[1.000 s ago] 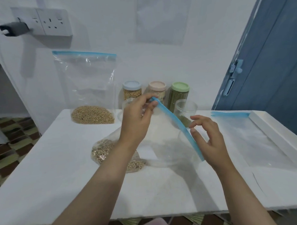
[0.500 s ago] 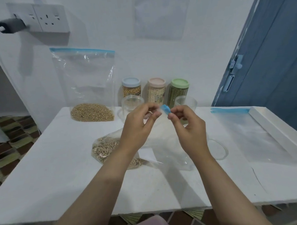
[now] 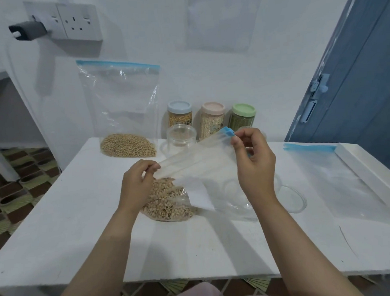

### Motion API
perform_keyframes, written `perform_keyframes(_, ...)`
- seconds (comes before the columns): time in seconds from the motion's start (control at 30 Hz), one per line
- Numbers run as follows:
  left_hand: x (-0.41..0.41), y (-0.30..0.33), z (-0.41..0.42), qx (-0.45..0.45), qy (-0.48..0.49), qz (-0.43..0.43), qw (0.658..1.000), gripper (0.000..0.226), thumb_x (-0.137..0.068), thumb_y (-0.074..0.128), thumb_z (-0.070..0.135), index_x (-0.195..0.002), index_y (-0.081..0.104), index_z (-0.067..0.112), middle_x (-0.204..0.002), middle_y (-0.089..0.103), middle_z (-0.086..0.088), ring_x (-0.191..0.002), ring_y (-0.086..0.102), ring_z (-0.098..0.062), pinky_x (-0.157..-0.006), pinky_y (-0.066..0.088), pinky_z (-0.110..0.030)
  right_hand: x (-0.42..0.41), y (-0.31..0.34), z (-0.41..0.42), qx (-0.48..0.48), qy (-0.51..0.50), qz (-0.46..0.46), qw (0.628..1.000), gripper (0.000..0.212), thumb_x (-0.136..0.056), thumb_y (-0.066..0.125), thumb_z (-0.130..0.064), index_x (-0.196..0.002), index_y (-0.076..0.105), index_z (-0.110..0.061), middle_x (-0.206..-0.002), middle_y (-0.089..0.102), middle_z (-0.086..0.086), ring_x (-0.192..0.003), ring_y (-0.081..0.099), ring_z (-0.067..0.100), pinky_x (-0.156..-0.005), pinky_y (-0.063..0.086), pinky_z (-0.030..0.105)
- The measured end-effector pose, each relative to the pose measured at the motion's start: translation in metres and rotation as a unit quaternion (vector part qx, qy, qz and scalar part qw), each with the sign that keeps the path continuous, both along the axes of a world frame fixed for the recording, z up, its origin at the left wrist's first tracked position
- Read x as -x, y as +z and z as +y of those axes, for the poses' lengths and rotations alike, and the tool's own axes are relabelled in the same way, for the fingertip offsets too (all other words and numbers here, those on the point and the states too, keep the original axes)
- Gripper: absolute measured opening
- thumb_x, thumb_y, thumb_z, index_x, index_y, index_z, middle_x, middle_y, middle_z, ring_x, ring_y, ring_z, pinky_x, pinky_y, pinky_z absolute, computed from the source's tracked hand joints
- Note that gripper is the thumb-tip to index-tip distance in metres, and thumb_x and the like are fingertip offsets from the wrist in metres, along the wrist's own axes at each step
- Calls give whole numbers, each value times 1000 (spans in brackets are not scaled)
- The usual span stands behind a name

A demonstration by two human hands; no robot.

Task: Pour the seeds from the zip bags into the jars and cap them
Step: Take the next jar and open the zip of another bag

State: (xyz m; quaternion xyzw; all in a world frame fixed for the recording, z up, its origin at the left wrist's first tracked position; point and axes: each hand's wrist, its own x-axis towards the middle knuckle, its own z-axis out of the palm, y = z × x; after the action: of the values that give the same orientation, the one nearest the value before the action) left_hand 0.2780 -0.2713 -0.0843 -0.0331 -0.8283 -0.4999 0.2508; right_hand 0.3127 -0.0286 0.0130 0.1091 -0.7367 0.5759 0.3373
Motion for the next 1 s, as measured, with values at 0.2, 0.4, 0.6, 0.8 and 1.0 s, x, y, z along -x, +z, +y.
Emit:
perform_keyframes(0.2,10,35,-5,-75,16,40,996,30,-101,54,13,-85,61,37,-90,62,14,-83,54,9,-76,40,-7,1,10,-8,25,14,14,999,11,-100,57,-15,-97,59,-25,-89,63,-17,-81,55,3,-74,43,18)
perform_keyframes(0.4,20,71,-5,-134,-3,87,987,26,-102,54,16,-85,63,34,-91,63,14,-91,57,-3,-85,43,-16,-2,33,-13,64,12,64,996,21,-101,55,-11,-94,55,-31,-85,58,-26,-76,50,0,-70,41,17)
perform_keyframes(0.6,25,86,-8,-62,4,122,991,29,-101,53,11,-86,62,34,-94,63,9,-87,54,7,-76,40,-9,-1,55,-13,50,7,104,993,19,-101,56,-12,-95,56,-30,-85,59,-23,-78,53,7,-68,43,21)
perform_keyframes(0.8,24,54,-16,-6,31,125,992,19,-103,50,16,-98,68,21,-98,62,17,-98,52,11,-85,36,-7,1,51,-20,34,20,90,995,21,-100,57,-11,-94,58,-31,-85,59,-21,-76,52,1,-68,40,17)
perform_keyframes(1.0,23,11,-29,60,121,73,988,40,-101,37,35,-104,71,13,-112,65,-3,-112,51,-27,-93,35,-38,-2,38,-22,41,31,75,996,15,-100,57,-11,-97,60,-26,-89,61,-17,-78,53,3,-70,42,21)
